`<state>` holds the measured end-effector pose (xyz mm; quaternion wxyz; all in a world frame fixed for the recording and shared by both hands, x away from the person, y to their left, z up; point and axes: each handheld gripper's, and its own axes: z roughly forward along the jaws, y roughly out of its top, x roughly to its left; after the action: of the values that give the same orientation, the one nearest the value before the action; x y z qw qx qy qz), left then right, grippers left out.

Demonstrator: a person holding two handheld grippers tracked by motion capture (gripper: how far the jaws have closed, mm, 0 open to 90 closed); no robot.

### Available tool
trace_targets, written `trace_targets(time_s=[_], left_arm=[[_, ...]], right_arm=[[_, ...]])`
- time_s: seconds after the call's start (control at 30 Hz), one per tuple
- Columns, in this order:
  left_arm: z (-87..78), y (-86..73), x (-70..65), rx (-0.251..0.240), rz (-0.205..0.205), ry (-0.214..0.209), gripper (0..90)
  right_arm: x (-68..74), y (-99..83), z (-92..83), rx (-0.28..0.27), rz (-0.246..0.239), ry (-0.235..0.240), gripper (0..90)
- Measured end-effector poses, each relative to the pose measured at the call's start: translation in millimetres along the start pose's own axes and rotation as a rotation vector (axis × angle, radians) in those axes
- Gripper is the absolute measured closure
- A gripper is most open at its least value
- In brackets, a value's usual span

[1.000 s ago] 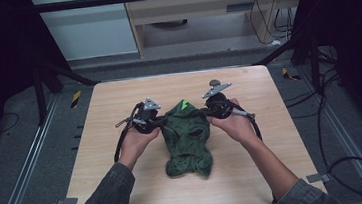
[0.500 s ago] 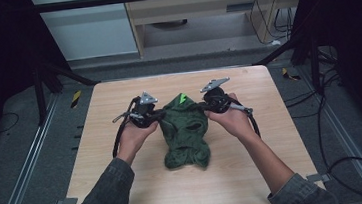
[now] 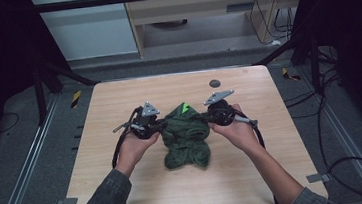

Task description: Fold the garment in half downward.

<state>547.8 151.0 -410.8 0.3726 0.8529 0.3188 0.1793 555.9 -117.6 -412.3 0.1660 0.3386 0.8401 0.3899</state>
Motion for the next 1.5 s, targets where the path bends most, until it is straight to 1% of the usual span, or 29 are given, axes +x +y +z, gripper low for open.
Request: trace_targets(time_s=[0.17, 0.33, 0.53, 0.57, 0.63, 0.73, 0.77, 0.93, 0.97, 1.03, 1.07, 1.5], left_arm=[[-3.5, -2.3, -1.5, -0.009, -0.009, -0.002, 82.7], [-6.0, -3.8, -3.3, -0.014, -0.003, -0.001, 82.6], [-6.3, -7.4, -4.6, -0.015, -0.007, -0.005, 82.3], [-6.2, -8.1, -5.1, -0.011, -0.002, -0.007, 82.3], [-6.5, -9.6, -6.7, -0.019, -0.007, -0.004, 82.2], [-7.5, -11.7, -8.7, -0.017, -0.001, -0.003, 81.6], [-8.4, -13.8, -10.7, -0.016, 0.002, -0.002, 81.6], [-8.9, -16.9, -14.2, -0.005, 0.012, -0.009, 81.5], [-9.0, -18.2, -16.5, -0.003, 0.018, -0.010, 81.4], [-9.1, -18.9, -17.6, -0.003, 0.017, -0.012, 81.2], [-9.3, -19.7, -19.3, -0.002, 0.025, -0.011, 81.2], [-8.9, -26.3, -25.9, -0.009, 0.029, -0.019, 80.7]], right_arm=[[5.1, 0.5, -5.2, -0.007, -0.021, 0.005, 85.0], [7.7, 0.9, -6.8, -0.007, -0.033, 0.008, 85.0], [10.3, 0.3, -8.4, -0.014, -0.032, 0.014, 85.0], [10.7, 0.0, -8.9, -0.013, -0.035, 0.018, 85.0], [11.7, -0.8, -9.4, -0.013, -0.037, 0.018, 85.0], [13.2, -3.8, -9.9, -0.015, -0.039, 0.022, 84.9], [15.1, -7.7, -9.9, -0.017, -0.030, 0.028, 84.9], [18.2, -15.1, -8.2, -0.016, -0.028, 0.036, 84.7], [20.1, -18.0, -8.1, -0.013, -0.028, 0.040, 84.6], [20.6, -18.7, -8.4, -0.012, -0.029, 0.039, 84.5], [21.9, -20.1, -9.3, -0.013, -0.029, 0.042, 84.5], [27.4, -27.2, -10.7, -0.006, -0.035, 0.052, 84.0]])
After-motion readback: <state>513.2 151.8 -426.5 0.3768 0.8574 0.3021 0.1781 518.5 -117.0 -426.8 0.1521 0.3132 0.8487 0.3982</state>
